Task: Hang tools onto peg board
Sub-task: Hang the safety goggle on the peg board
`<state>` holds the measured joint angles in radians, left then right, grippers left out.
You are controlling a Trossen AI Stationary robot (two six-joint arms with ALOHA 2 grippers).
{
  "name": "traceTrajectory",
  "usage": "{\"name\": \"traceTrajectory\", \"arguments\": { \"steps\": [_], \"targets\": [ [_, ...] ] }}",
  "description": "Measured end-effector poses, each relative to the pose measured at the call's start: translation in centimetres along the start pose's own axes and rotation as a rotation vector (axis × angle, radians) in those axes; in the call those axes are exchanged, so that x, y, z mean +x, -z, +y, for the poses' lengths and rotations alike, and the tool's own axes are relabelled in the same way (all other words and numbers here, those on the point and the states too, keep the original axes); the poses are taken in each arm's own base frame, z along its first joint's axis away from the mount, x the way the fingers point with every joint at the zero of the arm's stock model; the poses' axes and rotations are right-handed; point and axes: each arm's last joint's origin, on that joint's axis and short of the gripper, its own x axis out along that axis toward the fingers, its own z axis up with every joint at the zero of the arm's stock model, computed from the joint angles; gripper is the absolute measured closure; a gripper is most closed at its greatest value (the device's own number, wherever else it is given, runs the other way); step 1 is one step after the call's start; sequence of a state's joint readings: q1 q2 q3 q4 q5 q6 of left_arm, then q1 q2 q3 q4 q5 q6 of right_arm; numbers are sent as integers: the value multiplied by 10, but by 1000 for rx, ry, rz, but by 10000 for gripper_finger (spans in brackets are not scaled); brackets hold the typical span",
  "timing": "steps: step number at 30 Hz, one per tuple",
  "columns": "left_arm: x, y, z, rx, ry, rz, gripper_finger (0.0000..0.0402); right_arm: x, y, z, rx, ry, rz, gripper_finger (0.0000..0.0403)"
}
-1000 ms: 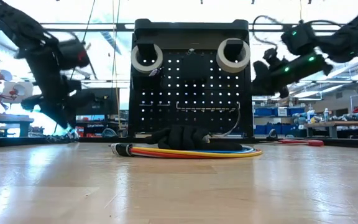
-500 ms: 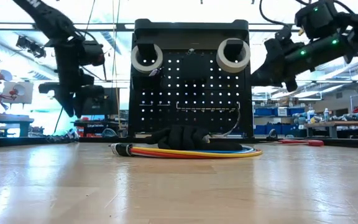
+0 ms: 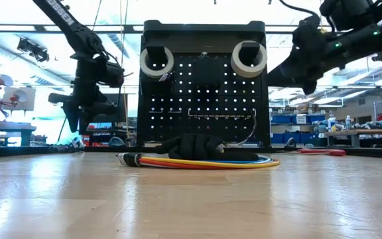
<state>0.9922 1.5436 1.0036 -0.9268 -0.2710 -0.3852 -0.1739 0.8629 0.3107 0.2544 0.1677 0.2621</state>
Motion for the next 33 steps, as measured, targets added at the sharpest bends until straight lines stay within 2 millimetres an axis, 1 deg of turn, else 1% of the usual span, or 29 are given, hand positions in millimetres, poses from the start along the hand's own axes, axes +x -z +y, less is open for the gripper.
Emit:
{"name": "traceTrajectory", "arguments": {
  "steps": [3,6,8,12,16,19,24,27,30,33],
  "targets": [
    [1,-15,0,22,-35,108,275,-4,7,13,-22,-85,58,261],
    [10,-30,0,37,-55,276,275,-8,13,29,-40,-219,104,261],
    [18,-39,-2,52,-74,355,275,-11,17,39,-33,-265,120,261],
    [28,-50,-4,80,-111,468,275,-18,26,59,-51,-259,119,261],
    [22,-58,-2,130,-124,574,275,-23,34,72,-102,-248,110,261],
    [19,-63,2,114,-99,577,275,-24,36,78,-110,-264,103,261],
    [19,-71,9,-1,-80,544,275,-26,36,88,-66,-322,75,261],
    [22,-75,9,-65,-92,496,275,-30,33,95,-53,-375,31,260],
    [28,-74,8,-65,-124,500,275,-33,32,99,-59,-407,6,260],
    [40,-73,2,-46,-180,523,275,-34,32,101,-52,-422,5,260]
  ]
}}
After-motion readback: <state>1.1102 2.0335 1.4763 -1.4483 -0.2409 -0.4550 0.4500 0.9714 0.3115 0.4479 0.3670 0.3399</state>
